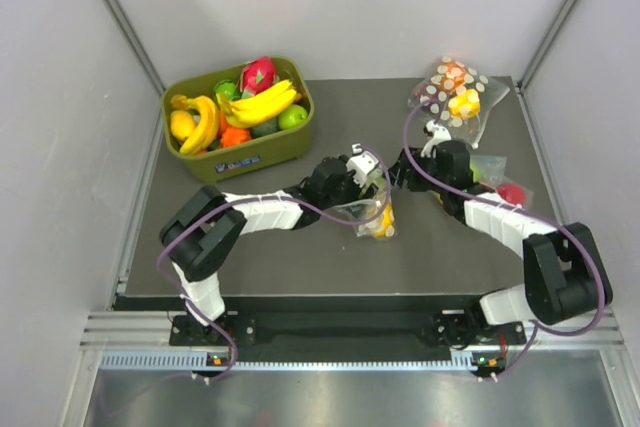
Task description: Open the zip-top bag and remove the fake food
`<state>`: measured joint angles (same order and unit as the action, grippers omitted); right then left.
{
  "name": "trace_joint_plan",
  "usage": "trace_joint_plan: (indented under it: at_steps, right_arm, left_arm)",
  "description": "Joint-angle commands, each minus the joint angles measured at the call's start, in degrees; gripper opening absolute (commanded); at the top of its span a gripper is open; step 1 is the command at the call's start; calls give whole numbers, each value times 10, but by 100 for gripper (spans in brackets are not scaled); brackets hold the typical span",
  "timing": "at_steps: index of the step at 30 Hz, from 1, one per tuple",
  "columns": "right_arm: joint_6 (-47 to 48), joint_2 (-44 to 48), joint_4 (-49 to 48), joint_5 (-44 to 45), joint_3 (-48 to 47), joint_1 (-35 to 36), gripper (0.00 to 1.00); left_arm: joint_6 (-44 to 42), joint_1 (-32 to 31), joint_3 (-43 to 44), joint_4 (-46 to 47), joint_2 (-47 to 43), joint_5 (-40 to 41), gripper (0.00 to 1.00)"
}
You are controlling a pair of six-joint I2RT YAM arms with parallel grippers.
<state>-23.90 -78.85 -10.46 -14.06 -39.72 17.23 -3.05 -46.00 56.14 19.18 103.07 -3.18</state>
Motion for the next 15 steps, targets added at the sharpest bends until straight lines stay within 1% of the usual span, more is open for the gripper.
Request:
trace_joint_plan:
  at_steps: [1, 6, 9, 11, 12, 13, 15]
  right_arm:
    - [-14, -28, -68, -54, -17, -8, 68]
    - [-23, -84, -85, -80, -22, -8, 67]
    - [-21, -116, -88, -95, -30, -6, 65]
    - [-21, -132, -90, -103, -33, -6, 56]
    - [-20, -137, -88, -105, -35, -4, 50]
    - [-20, -141, -85, -107, -40, -4, 37]
    - [-14, -149, -71, -106, -44, -3, 25]
  left_arm:
    - [-9, 2, 18, 34, 12, -15, 80]
    - [-11, 1, 6, 38, 15, -17, 80]
    - [-11, 1, -10, 49, 4, -27, 80]
    - [-12, 1, -15, 50, -4, -32, 80]
    - [-13, 1, -17, 49, -5, -32, 80]
    - [-15, 2, -18, 49, -8, -33, 80]
    - [-17, 2, -22, 50, -8, -26, 81]
